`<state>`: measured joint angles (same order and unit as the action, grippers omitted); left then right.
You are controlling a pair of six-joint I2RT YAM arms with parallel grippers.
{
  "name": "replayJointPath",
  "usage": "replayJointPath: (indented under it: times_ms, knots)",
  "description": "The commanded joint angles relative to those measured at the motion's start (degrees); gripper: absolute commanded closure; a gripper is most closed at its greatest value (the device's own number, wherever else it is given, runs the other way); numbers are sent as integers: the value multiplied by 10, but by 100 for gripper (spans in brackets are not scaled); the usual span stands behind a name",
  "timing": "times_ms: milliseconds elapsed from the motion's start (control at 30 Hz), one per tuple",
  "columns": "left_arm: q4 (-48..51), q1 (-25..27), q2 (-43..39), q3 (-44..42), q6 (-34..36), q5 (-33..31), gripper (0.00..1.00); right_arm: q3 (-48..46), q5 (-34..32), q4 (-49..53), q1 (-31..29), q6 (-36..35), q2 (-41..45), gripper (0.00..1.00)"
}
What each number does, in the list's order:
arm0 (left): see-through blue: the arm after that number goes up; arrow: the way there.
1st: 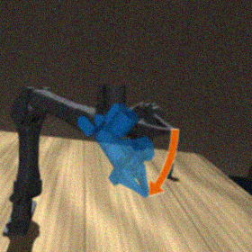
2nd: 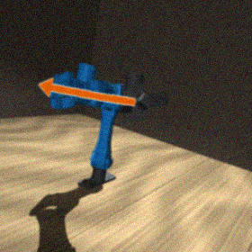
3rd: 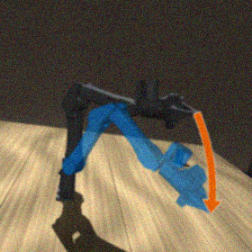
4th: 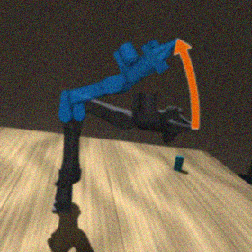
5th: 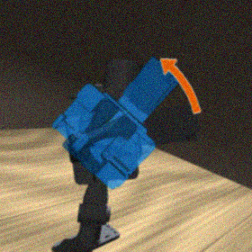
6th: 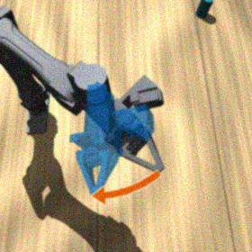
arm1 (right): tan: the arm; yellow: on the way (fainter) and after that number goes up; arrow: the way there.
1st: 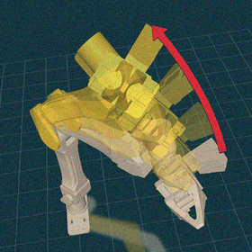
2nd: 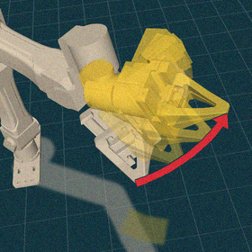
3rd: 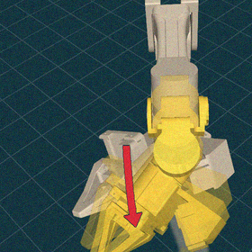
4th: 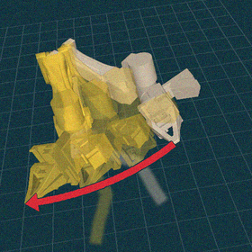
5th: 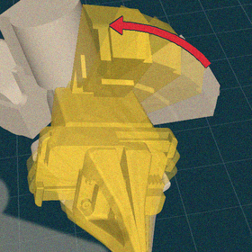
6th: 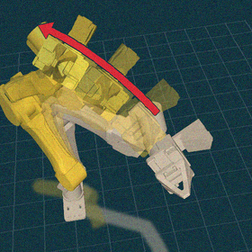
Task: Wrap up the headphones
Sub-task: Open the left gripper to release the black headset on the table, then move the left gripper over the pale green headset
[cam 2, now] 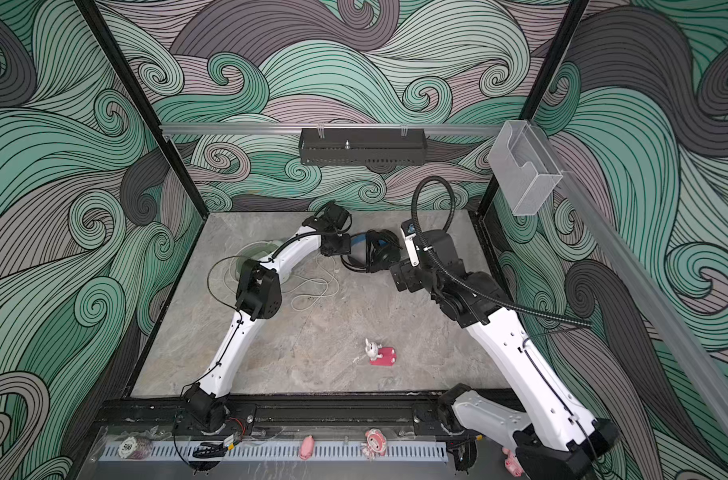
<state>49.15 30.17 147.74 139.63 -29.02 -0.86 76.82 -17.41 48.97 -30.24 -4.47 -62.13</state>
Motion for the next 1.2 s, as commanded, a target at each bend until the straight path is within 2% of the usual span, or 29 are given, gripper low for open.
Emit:
replayJointPath:
  times_ms: [0, 100, 200, 300, 467, 633, 767, 900, 967, 1167]
  knots:
    - [36, 0, -88, -1, 38, 31, 37, 13, 1, -10, 3, 2, 11, 0]
    - [83, -2, -156, -34, 68, 72, 28, 6, 13, -4, 3, 13, 13, 0]
    - [126, -5, -236, -94, 89, 58, 23, 3, 31, 4, 2, 25, 7, 0]
    - [126, -22, -344, -220, 115, 47, 22, 6, 44, 9, 0, 33, -8, 0]
    - [100, -116, -494, -423, 141, 56, 22, 24, 56, 6, -8, 35, -26, 0]
    - [72, -239, -576, -552, 153, 73, 22, 27, 63, 7, -24, 41, -36, 0]
    - [65, -321, -556, -575, 156, 88, 23, 30, 66, 5, -36, 45, -45, 0]
    - [89, -380, -476, -534, 152, 71, 30, 40, 69, 6, -44, 41, -52, 0]
    - [106, -392, -421, -499, 154, 60, 32, 40, 71, 5, -46, 41, -50, 1]
    - [87, -406, -322, -449, 143, 46, 33, 25, 54, 5, -46, 37, -34, 0]
